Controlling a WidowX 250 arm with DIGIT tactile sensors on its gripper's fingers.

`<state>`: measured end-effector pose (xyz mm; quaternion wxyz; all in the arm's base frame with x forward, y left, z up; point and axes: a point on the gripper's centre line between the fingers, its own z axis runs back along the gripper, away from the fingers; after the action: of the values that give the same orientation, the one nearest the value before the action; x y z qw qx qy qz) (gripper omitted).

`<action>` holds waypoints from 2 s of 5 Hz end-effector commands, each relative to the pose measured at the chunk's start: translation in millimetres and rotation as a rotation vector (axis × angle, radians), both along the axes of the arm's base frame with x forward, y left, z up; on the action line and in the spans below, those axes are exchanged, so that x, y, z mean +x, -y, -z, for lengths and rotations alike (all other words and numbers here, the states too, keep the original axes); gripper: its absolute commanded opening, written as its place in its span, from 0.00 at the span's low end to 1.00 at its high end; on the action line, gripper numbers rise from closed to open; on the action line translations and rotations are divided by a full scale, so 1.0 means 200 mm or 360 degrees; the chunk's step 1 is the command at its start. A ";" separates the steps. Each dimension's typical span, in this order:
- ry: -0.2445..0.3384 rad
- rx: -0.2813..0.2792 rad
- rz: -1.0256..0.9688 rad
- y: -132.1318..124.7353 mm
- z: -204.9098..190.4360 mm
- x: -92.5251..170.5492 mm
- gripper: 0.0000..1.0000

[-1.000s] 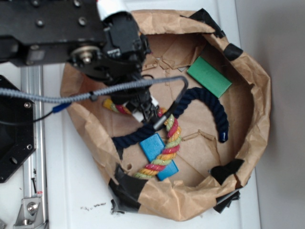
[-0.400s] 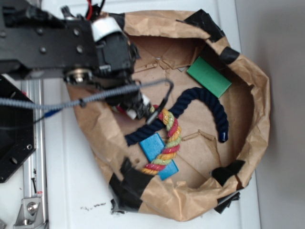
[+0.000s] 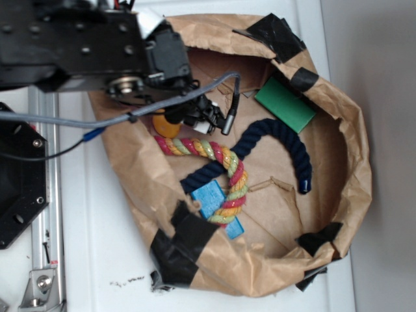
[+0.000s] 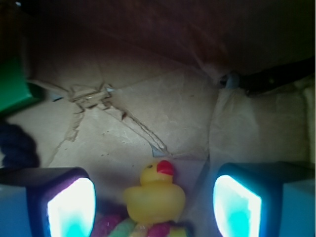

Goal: Grab the yellow duck.

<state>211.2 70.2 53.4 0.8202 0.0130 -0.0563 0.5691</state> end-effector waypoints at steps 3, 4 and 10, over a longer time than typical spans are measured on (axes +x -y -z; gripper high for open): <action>-0.0065 -0.0041 0.0211 0.06 0.17 -0.05 1.00; -0.0147 -0.0110 0.0274 0.10 0.23 -0.07 0.00; 0.0320 0.0115 0.1143 0.17 -0.48 0.28 0.00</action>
<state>268.9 35.6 136.8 0.9583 -0.0315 -0.1321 0.2515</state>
